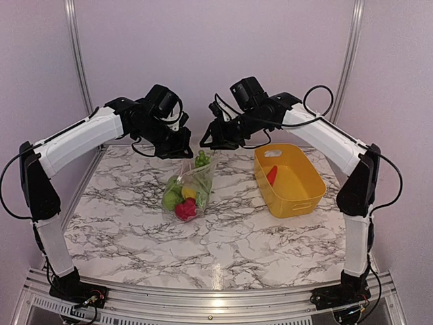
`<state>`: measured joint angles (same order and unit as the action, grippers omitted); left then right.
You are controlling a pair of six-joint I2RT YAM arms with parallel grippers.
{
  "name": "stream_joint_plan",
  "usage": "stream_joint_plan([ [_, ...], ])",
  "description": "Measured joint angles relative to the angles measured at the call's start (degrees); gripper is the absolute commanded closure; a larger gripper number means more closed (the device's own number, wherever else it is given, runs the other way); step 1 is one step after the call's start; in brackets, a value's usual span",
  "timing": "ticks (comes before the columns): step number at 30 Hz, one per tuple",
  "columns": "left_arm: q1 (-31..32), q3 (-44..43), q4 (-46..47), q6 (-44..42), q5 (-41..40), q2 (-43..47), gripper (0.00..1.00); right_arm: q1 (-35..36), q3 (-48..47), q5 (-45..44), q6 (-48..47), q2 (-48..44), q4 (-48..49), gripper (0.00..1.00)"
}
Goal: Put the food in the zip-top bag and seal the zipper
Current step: Place the fake fruit in the zipper food storage bag, then adjust the zipper food storage bag at the center of the board.
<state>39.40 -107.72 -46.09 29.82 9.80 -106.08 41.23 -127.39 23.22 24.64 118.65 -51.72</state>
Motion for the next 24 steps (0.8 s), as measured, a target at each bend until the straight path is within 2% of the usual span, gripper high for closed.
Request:
stream_joint_plan([
  [4, -0.02, -0.04, 0.00, 0.04, -0.28, 0.00, 1.00, -3.69, 5.64, 1.70, 1.05, -2.82, 1.62, 0.57],
  [10, -0.02, -0.74, 0.35, 0.59, -2.69, 2.40, 1.00, -9.57, 6.95, 1.31, 1.11, -6.21, 3.54, 0.56],
  [17, -1.68, -2.16, -1.51, 0.24, -5.31, 5.07, 1.00, -14.51, 10.69, -3.39, -0.46, -10.71, 4.68, 0.54],
  [24, -2.38, -2.16, -3.91, 0.13, -4.72, 2.93, 1.00, -21.31, 21.31, -9.62, -0.85, -11.08, 6.75, 0.53],
])
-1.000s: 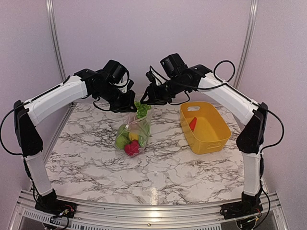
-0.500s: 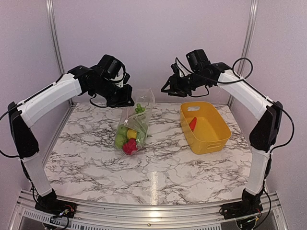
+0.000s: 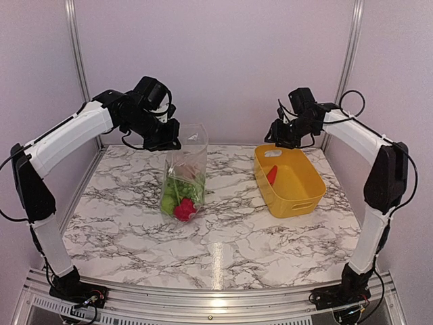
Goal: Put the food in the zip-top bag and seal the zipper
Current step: Adjust the zipper food storage bag at the center of the board, then pick up the fake vegetable from the bin.
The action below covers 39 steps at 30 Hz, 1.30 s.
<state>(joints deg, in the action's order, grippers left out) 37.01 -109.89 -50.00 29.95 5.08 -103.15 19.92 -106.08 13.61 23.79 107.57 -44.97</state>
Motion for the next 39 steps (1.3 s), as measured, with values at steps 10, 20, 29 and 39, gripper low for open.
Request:
stream_joint_plan([
  [10, 0.00, -1.31, -0.50, -0.02, 1.42, -1.09, 1.00, -2.23, 5.86, -2.93, 3.28, 1.46, 2.67, 0.53],
  [20, 0.00, -1.29, -0.48, -0.02, 1.99, -1.09, 1.00, -2.78, 6.73, -5.22, 7.48, 6.91, 4.46, 0.53],
  [29, 0.00, -1.29, -0.48, -0.02, 2.36, -1.20, 1.00, -3.52, 7.45, -8.02, 9.90, 11.47, 5.95, 0.54],
  [39, 0.00, -1.29, -0.48, -0.35, 2.32, -1.22, 1.00, -4.66, 8.52, -10.03, 12.81, 14.82, 9.07, 0.57],
])
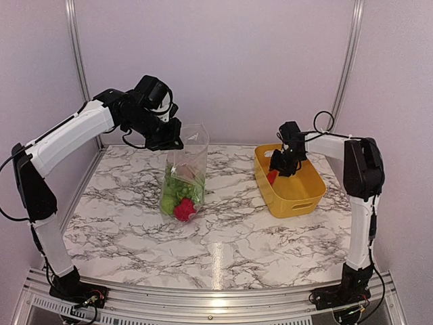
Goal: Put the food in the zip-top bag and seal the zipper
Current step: Pick up the fake vegetable from the bin.
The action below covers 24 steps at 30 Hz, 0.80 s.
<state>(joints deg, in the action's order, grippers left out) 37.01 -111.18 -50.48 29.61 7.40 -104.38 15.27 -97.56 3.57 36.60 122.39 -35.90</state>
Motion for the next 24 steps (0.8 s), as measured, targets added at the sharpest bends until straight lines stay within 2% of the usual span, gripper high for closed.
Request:
stream_joint_plan([
  [10, 0.00, 0.00, 0.00, -0.48, -0.37, 0.02, 1.00, -1.42, -0.17, 0.81, 2.47, 3.50, 2.25, 0.59],
  [21, -0.37, 0.00, -0.13, -0.52, -0.61, 0.02, 1.00, -1.77, -4.96, 2.40, 4.04, 8.48, 3.52, 0.60],
  [24, -0.39, 0.00, -0.17, -0.52, -0.63, 0.00, 1.00, -2.21, -5.14, 3.10, 4.70, 8.94, 3.87, 0.66],
])
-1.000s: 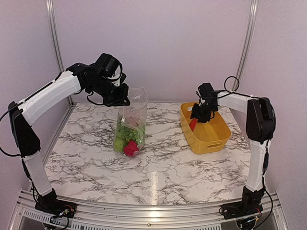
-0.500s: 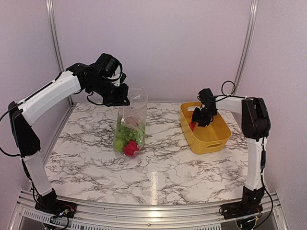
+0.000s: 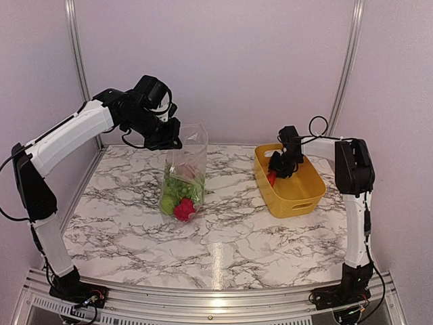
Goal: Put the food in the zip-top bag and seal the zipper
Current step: Pick up the fake vegetable from the bin.
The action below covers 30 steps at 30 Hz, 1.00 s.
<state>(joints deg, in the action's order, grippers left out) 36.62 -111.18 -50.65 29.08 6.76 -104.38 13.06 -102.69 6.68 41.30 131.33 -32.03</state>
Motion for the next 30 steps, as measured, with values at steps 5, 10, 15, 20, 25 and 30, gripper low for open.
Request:
stream_joint_plan([
  [5, -0.11, 0.00, -0.04, 0.00, 0.00, 0.02, 1.00, -0.57, -0.15, 0.74, 0.72, 0.13, 0.09, 0.73],
  [10, -0.20, 0.00, -0.07, 0.00, 0.04, 0.00, 1.00, -0.70, 1.40, 0.94, 0.92, -0.66, 1.29, 0.79],
  [15, -0.20, 0.00, -0.02, 0.02, 0.28, -0.17, 1.00, -0.72, 5.64, 0.52, 0.61, -4.07, 1.38, 0.88],
  [20, -0.20, 0.00, 0.04, 0.04, 0.79, -0.72, 1.00, -0.74, 9.07, 0.02, 0.00, -9.25, 1.42, 0.91],
  [25, -0.20, 0.00, 0.33, 0.24, 1.79, -1.27, 1.00, -0.74, 11.15, -0.83, -1.49, -16.90, 1.97, 0.97],
  [30, -0.20, 0.00, 0.66, 0.50, 2.47, -1.90, 1.00, -0.74, 13.81, -1.49, -2.64, -26.53, 6.40, 1.00],
])
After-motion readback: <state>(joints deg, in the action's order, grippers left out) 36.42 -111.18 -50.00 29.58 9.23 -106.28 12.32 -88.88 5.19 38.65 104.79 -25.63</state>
